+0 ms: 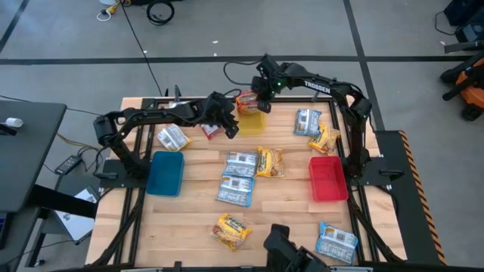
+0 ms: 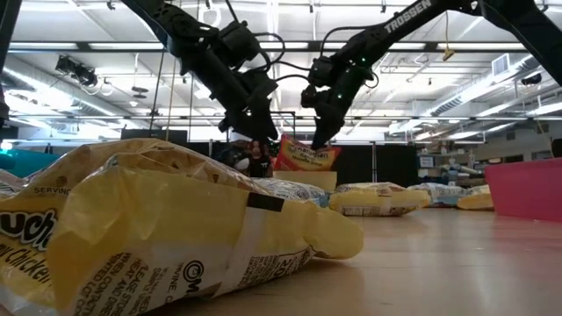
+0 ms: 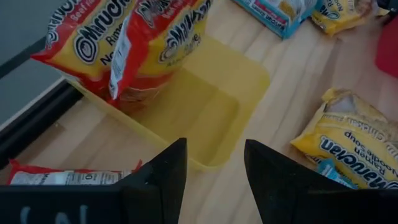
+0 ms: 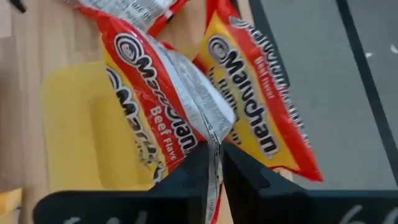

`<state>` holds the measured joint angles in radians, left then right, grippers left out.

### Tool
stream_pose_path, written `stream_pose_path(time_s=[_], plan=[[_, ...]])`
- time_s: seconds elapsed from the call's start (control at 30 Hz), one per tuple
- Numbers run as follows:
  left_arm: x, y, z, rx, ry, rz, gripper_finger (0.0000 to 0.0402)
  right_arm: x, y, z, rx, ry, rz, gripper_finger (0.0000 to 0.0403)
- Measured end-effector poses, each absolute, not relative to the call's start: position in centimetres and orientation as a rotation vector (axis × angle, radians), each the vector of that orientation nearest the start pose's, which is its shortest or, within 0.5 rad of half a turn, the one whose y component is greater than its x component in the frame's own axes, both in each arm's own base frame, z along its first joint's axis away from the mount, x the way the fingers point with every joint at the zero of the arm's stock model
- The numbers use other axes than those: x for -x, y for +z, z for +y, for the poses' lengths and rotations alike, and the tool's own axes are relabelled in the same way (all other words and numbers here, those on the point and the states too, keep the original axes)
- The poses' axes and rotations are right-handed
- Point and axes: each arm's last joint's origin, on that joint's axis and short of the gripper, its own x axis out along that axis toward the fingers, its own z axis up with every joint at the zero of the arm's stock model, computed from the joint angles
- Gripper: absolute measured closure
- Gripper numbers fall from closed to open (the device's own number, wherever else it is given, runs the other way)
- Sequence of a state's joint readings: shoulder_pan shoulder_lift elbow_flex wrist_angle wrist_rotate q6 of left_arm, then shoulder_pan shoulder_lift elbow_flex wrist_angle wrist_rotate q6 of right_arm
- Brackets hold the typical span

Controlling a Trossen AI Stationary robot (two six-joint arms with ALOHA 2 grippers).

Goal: Sort Maruchan noodles
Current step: Put the right red noodle pack into the yellow bin

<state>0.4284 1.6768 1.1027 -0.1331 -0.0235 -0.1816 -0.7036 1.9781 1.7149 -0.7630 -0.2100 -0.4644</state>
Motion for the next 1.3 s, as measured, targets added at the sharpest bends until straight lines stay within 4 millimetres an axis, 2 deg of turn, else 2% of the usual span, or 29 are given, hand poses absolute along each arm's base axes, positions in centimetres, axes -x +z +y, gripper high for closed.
stream_pose_path(time_s=[0.2,0.37,0.6,0.73,0.83,0.93,1.0,1.13,1.3], plan=[[-33.0,22.0,14.5,0.338,0.489,0.65,0.0237,-33.1,26.0,-27.8,-0.027,-0.286,0.951,0.0337],[-33.5,21.2,14.2,0.39,0.48,0.657,0.0237,-33.6,25.1,-28.6,-0.064,-0.327,0.92,0.0333],[-33.7,20.6,13.8,0.413,0.472,0.687,0.0237,-33.5,25.1,-28.5,-0.093,-0.322,0.927,0.033],[-33.5,20.5,14.1,0.415,0.482,0.7,0.0237,-32.8,27.3,-26.8,-0.111,-0.253,0.916,0.033],[-33.2,20.4,14.4,0.421,0.493,0.714,0.0237,-32.6,28.6,-24.5,-0.12,-0.143,0.936,0.033],[-33.1,20.3,14.6,0.423,0.498,0.716,0.0237,-32.6,29.1,-22.1,-0.151,-0.087,1.001,0.033],[-33.0,20.3,14.8,0.429,0.504,0.715,0.0237,-33.0,28.8,-21.0,-0.232,-0.099,1.049,0.0332],[-32.9,20.3,15.1,0.434,0.515,0.717,0.0237,-34.8,26.6,-19.5,-0.447,-0.224,1.131,0.0343],[-31.9,20.2,15.2,0.452,0.531,0.799,0.0237,-37.0,24.3,-18.1,-0.533,-0.404,1.172,0.0371]])
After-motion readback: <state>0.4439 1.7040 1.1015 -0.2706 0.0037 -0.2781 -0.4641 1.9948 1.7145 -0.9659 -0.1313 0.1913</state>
